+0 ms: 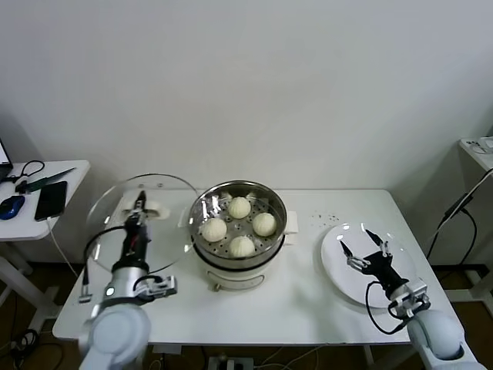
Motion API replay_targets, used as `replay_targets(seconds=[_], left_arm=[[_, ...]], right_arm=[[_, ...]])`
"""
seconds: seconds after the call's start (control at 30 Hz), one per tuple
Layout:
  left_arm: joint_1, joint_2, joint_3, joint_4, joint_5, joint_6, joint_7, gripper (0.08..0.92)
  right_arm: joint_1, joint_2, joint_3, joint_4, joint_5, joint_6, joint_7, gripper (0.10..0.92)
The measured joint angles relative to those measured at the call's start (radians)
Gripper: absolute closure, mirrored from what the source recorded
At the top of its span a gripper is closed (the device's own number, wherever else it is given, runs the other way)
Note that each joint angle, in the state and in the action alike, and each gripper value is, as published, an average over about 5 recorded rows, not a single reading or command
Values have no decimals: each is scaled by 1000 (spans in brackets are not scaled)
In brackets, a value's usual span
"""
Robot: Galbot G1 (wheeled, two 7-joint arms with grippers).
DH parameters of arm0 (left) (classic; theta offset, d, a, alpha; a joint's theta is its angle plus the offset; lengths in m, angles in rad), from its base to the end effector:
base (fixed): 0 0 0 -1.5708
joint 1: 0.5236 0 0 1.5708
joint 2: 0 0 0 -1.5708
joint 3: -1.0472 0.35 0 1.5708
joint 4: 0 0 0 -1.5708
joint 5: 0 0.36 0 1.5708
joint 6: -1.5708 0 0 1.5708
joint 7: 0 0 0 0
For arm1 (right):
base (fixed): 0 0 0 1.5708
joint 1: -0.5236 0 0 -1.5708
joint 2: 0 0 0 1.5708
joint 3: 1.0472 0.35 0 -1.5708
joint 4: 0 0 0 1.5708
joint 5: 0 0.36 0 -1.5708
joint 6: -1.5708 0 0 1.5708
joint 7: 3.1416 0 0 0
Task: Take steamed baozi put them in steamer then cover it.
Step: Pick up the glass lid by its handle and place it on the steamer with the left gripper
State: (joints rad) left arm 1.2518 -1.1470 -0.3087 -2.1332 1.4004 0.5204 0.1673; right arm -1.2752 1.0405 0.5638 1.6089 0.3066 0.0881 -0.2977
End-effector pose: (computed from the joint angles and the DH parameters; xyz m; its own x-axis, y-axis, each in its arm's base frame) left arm 0.2566 0.0058 -0.2277 -0.9811 -0.1373 -0.1364 -0.1281 -0.0678 0.9894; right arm 0.2862 -0.1826 -0.3567 -0.9452 -0.2900 0.1501 -0.3151 0.9306 -0.1864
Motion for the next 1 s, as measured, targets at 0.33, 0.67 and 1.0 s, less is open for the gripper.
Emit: replay_targets(seconds=[0.33, 0.67, 1.0], left_arm=[[-199, -80, 248, 82, 128, 110, 131, 850], [-299, -209, 366, 216, 172, 187, 168, 850], [-340, -311, 408, 334, 176, 217, 125, 850]], right_arm=[[6, 2, 2, -11, -5, 3, -1, 203], [10, 9, 0, -17, -12, 5, -8, 203], [11, 12, 0, -21, -20, 7, -11, 203]])
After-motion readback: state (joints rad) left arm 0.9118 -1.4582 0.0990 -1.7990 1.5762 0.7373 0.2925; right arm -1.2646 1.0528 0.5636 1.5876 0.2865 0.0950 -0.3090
